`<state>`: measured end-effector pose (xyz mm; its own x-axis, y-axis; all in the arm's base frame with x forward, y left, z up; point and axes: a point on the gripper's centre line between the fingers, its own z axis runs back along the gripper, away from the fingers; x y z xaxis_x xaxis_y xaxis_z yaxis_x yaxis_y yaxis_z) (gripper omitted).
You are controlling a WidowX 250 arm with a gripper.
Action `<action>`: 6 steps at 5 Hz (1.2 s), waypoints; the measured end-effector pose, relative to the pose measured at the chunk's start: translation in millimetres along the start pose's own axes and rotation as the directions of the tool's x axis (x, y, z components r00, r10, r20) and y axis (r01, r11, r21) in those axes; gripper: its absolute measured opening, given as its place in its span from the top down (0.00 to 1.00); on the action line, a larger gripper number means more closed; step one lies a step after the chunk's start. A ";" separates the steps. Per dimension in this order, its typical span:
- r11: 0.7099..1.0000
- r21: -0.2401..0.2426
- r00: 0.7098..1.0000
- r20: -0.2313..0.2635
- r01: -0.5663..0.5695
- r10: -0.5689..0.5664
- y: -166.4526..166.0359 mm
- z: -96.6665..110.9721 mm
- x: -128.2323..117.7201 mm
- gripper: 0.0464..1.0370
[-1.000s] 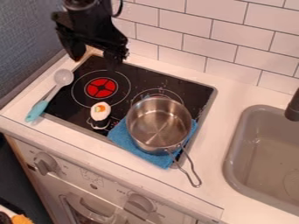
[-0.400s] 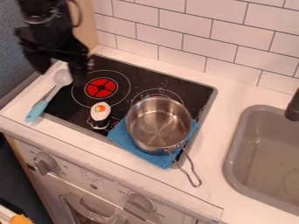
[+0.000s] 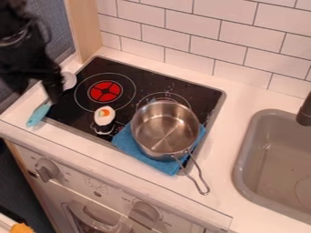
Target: Put the ladle on the upper right side of the stove diagonally
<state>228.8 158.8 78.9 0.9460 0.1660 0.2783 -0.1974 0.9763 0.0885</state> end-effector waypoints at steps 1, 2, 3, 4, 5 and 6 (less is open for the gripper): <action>0.998 -0.055 0.999 -0.019 -0.032 0.031 7.6 -23.0 -8.5 0.04; 0.994 -0.094 0.997 -0.055 -0.053 0.048 7.4 -41.0 -15.5 0.04; 0.993 -0.101 0.996 -0.075 -0.058 0.050 9.2 -52.9 -14.4 0.04; 0.993 -0.099 0.994 -0.094 -0.069 0.059 11.2 -59.4 -14.9 0.04; 0.993 -0.091 0.992 -0.108 -0.070 0.060 16.4 -66.6 -11.1 0.04; 0.994 -0.087 0.992 -0.115 -0.069 0.059 20.5 -71.7 -7.6 0.04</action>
<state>235.9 187.5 10.1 0.9561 0.2379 0.1712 -0.2391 0.9709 -0.0140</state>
